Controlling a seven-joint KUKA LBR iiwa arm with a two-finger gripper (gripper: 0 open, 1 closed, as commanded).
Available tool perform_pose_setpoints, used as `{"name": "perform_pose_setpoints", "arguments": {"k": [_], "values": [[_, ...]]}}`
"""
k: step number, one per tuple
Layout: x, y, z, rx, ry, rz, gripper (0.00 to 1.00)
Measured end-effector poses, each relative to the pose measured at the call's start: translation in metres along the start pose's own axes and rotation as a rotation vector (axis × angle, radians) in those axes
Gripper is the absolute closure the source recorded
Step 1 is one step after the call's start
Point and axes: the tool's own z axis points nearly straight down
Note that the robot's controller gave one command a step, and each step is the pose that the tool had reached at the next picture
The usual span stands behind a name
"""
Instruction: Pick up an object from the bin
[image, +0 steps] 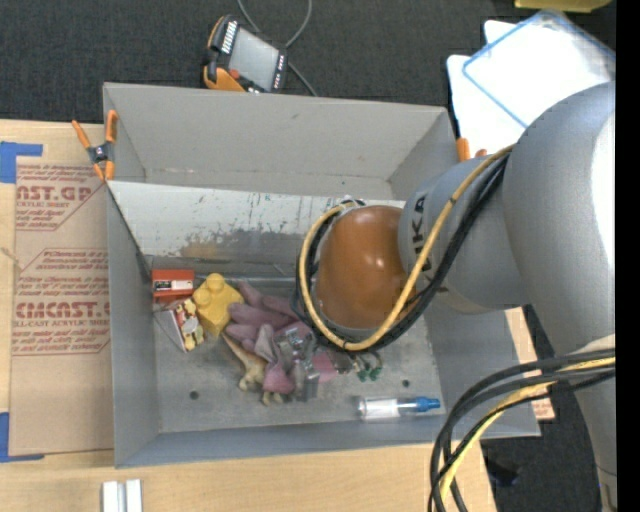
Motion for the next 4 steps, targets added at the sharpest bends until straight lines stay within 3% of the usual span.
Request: {"name": "perform_pose_setpoints", "arguments": {"k": [1,2,3,4], "values": [[-0.011,-0.01,-0.062,-0.001,0.002,0.07,1.0],[-0.002,-0.001,0.006,-0.003,0.009,0.018,1.0],[-0.016,-0.007,-0.085,-0.001,0.002,0.069,1.0],[-0.006,-0.006,-0.036,-0.004,0.007,0.052,1.0]]}}
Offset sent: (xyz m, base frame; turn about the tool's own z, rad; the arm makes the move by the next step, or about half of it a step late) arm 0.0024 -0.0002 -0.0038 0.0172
